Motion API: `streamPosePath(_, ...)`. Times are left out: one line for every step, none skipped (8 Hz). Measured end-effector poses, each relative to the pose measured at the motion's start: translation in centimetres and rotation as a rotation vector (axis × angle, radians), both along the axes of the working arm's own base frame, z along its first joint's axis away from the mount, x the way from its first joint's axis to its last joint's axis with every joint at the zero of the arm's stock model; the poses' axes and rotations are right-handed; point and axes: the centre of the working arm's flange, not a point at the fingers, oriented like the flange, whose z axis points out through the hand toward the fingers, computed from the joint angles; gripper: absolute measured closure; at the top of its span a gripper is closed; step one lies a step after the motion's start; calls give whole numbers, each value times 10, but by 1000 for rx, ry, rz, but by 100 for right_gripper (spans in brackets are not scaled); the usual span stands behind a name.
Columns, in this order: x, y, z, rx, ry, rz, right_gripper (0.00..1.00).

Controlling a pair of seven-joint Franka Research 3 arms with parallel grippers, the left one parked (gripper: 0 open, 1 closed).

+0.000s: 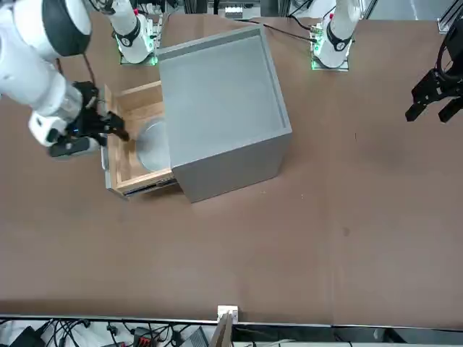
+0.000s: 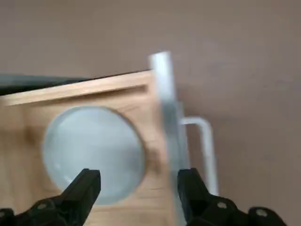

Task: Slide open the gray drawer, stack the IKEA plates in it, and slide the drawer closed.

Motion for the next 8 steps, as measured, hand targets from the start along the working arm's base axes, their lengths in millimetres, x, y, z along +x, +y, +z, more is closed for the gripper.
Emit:
streamPosePath(5, -29, 6, -24, -19, 8, 4)
streamPosePath(8, -61, 6, -33, -26, 34, 10)
streamPosePath(9, -94, 0, -34, -21, 77, 14)
streamPosePath(12, -121, -13, -30, -5, 115, 35)
streamPosePath(15, -131, -32, -23, 20, 136, 60)
streamPosePath(19, -128, -55, -18, 37, 152, 71)
streamPosePath(22, -120, -77, -15, 44, 170, 81)
streamPosePath(23, -111, -93, -6, 53, 183, 99)
